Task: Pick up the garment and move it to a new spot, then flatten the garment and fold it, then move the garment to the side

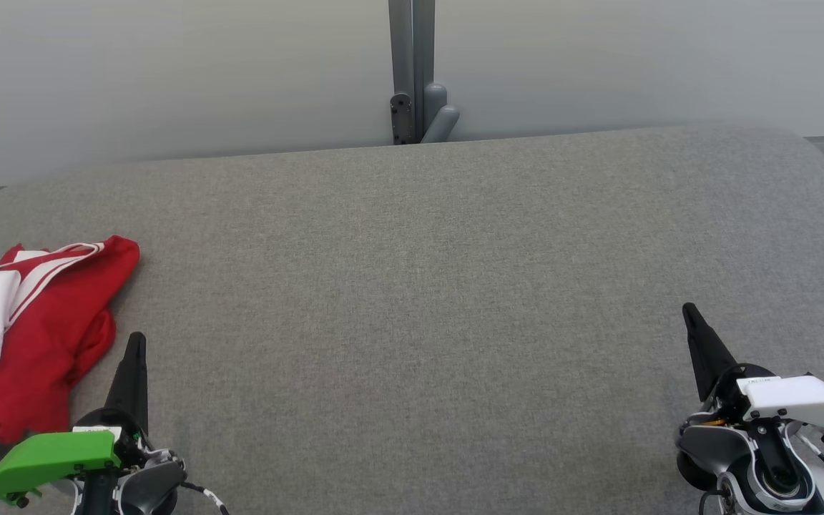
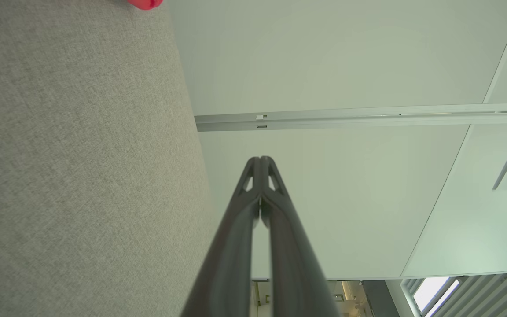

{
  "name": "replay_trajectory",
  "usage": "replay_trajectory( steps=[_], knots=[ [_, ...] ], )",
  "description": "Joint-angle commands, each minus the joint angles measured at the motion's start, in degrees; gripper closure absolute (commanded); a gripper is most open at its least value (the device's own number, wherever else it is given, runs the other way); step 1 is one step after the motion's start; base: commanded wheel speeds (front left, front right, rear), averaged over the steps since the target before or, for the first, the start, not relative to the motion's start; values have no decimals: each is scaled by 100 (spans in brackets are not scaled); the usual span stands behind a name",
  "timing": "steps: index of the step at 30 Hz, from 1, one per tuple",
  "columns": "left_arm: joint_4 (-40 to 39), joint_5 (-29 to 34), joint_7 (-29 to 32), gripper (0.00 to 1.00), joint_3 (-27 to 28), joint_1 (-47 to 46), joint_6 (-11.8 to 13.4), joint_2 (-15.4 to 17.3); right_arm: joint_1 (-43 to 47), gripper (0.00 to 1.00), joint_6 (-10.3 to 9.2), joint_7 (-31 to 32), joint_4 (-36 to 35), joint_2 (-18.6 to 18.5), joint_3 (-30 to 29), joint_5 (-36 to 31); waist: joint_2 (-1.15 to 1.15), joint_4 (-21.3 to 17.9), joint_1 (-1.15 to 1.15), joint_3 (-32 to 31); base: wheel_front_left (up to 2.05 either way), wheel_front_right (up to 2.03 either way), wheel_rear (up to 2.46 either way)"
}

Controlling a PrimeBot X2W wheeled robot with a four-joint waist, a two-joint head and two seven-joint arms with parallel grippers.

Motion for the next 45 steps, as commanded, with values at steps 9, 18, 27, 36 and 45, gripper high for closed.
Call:
replay_trajectory(
  steps=[9,18,27,36,45],
  knots=[
    [-10,-9,23,100,24,-82,-26,33,79,100,2,20,-26,-25,-14,37,0,0,0,0,0,0,0],
    [-10,-9,23,100,24,-82,-26,33,79,100,2,20,-26,-26,-14,37,0,0,0,0,0,0,0],
    [-10,-9,23,100,24,-82,-26,34,79,100,2,20,-26,-26,-14,37,0,0,0,0,0,0,0],
    [-10,-9,23,100,24,-82,-26,34,79,100,2,19,-26,-26,-14,37,0,0,0,0,0,0,0],
    [-10,-9,23,100,23,-82,-26,34,79,100,2,19,-25,-26,-14,38,0,0,0,0,0,0,0]
  ],
)
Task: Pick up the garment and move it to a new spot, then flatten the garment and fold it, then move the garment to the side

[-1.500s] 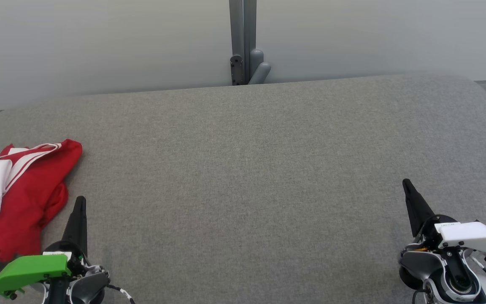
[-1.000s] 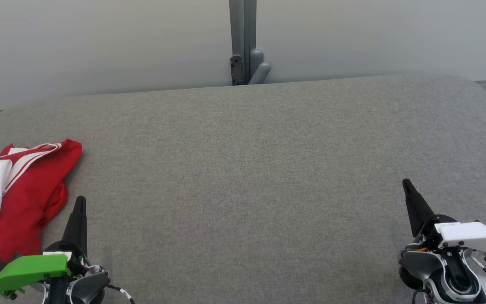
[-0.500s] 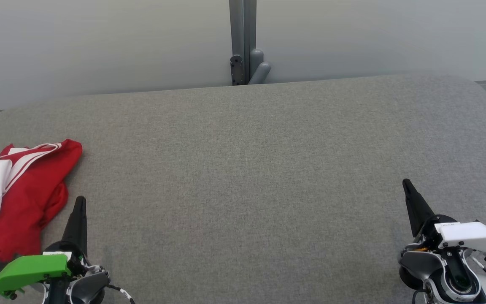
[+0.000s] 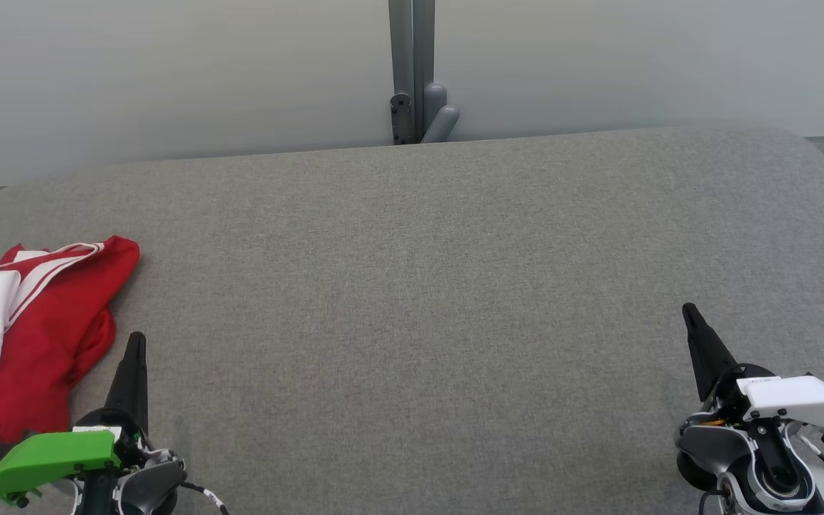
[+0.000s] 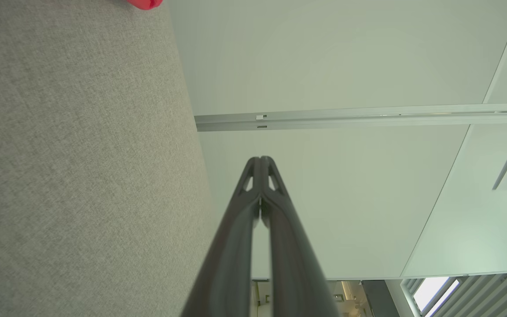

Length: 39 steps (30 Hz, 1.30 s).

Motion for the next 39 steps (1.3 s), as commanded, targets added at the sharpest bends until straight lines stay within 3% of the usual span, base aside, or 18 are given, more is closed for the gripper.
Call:
replay_trajectory(
  steps=[1,37,38,39],
  knots=[
    [-9,-9,23,100,23,-82,-26,34,79,100,2,19,-24,-26,-14,38,0,0,0,0,0,0,0],
    [-9,-10,22,100,23,-82,-26,34,79,100,2,19,-24,-26,-14,38,0,0,0,0,0,0,0],
    [-9,-10,22,0,23,-82,-26,34,79,0,2,19,-24,-26,-14,38,0,0,0,0,0,0,0],
    [22,0,-2,0,-7,14,1,-5,2,0,0,-1,26,7,2,-1,0,0,0,0,0,0,0]
  ],
)
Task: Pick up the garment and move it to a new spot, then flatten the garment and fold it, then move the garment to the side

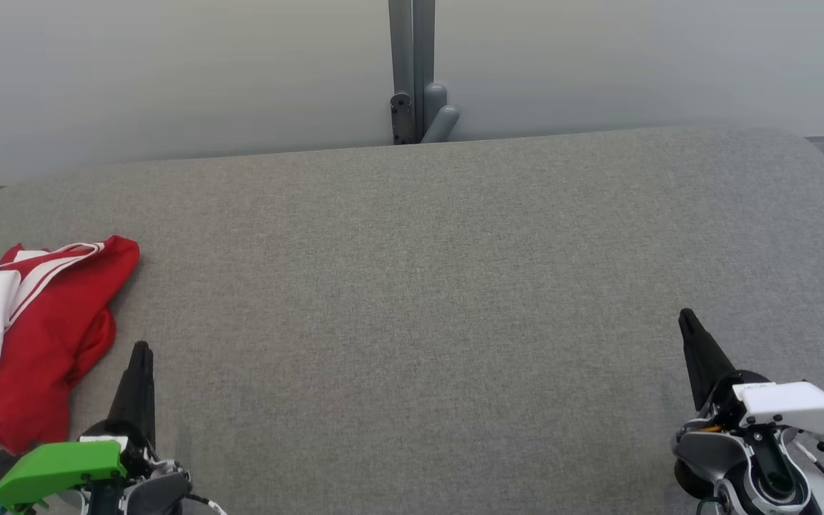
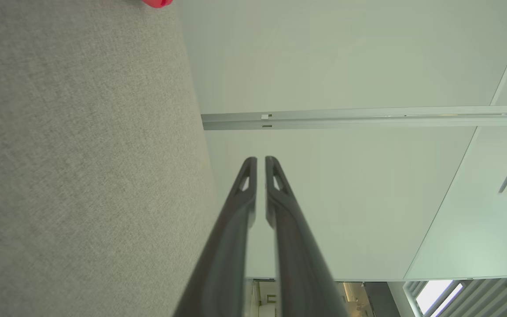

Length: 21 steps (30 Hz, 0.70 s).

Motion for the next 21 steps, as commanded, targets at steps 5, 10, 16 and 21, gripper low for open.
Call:
replay_trajectory(
  steps=[5,10,16,21],
  knots=[
    [163,31,-51,0,-46,119,8,-26,85,0,0,-29,123,27,37,-31,0,0,0,4,0,0,0],
    [220,288,-210,0,-108,75,7,2,52,0,0,-183,99,-44,183,-214,0,2,0,11,0,0,0],
    [249,919,-385,0,-113,42,5,3,-19,0,1,-350,110,-140,307,-781,0,0,0,18,0,0,0],
    [257,1650,-548,0,-170,32,2,-2,-41,0,1,-499,79,-158,355,-1550,0,0,0,22,0,0,0]
  ],
)
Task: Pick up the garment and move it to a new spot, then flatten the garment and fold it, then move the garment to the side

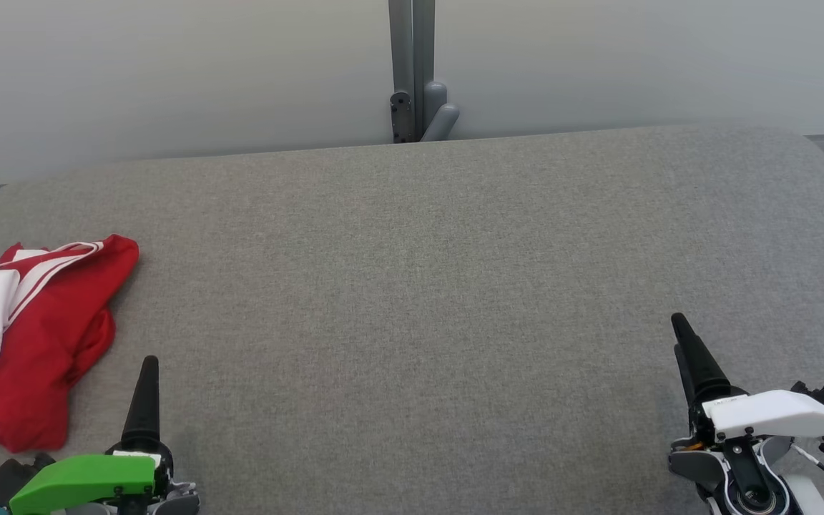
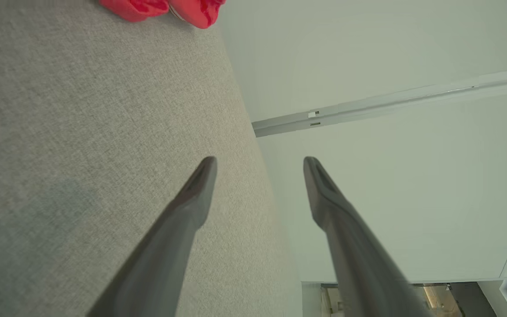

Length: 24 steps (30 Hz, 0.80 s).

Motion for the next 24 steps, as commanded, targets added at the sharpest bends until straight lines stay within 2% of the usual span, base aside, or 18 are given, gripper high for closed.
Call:
replay_trajectory(
  steps=[1,16,24],
  knots=[
    [-61,294,-75,0,-33,-175,-12,34,-183,0,1,-71,-112,-54,25,-283,0,0,0,1,0,0,0],
    [-43,2208,-438,0,-201,-147,-16,43,-194,0,1,-402,-11,-91,235,-2013,0,3,0,-3,0,0,0],
    [18,2987,-611,0,-279,-131,55,49,-231,0,1,-559,61,-109,347,-2783,0,-7,0,-4,0,0,0]
  ],
)
